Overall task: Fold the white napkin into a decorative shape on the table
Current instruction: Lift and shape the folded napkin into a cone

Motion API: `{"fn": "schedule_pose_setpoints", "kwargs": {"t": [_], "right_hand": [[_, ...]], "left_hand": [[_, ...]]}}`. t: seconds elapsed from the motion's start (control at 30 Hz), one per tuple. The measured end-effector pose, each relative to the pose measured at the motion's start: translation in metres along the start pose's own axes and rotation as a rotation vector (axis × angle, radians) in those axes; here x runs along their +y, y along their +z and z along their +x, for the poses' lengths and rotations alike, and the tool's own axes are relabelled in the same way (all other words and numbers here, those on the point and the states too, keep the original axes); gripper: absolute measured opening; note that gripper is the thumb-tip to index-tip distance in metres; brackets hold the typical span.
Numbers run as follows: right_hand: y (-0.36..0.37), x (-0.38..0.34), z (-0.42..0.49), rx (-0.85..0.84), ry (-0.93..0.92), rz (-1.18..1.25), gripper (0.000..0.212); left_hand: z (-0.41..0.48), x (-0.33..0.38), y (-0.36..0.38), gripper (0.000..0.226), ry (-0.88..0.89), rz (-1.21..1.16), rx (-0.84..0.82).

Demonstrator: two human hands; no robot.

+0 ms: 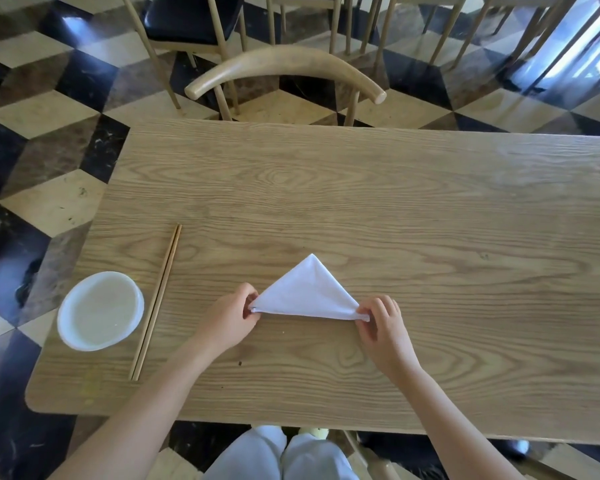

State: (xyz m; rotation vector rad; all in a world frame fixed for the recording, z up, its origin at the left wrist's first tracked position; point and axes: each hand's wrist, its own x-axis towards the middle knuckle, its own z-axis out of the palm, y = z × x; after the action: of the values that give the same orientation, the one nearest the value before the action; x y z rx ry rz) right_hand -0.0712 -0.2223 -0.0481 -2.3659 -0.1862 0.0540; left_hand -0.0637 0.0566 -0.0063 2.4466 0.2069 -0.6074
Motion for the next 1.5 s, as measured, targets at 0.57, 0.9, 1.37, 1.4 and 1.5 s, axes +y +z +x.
{"fn": "schedule_pose_setpoints", "kwargs": {"t": [0.57, 0.9, 1.37, 1.4, 1.5], "right_hand": [[0.052, -0.033, 0.051, -0.176, -0.089, -0.518, 0.06], [0.028, -0.001, 0.019, -0.138, -0.031, -0.56, 0.057], [-0.003, -0.02, 0.044, -0.289, -0.065, -0.058, 0.059], [-0.013, -0.028, 0.052, -0.365, -0.007, 0.092, 0.051], [-0.027, -0.052, 0.072, -0.479, -0.013, 0.205, 0.005]], "left_hand": [[0.041, 0.022, 0.065, 0.058, 0.237, 0.476, 0.257], [0.034, -0.006, 0.05, 0.065, 0.288, 0.364, 0.266], [0.028, 0.071, -0.001, 0.038, 0.319, -0.378, -0.215], [0.017, 0.068, -0.004, 0.042, 0.351, -0.422, -0.179], [-0.015, 0.054, -0.019, 0.017, 0.287, -0.686, -0.129]]}}
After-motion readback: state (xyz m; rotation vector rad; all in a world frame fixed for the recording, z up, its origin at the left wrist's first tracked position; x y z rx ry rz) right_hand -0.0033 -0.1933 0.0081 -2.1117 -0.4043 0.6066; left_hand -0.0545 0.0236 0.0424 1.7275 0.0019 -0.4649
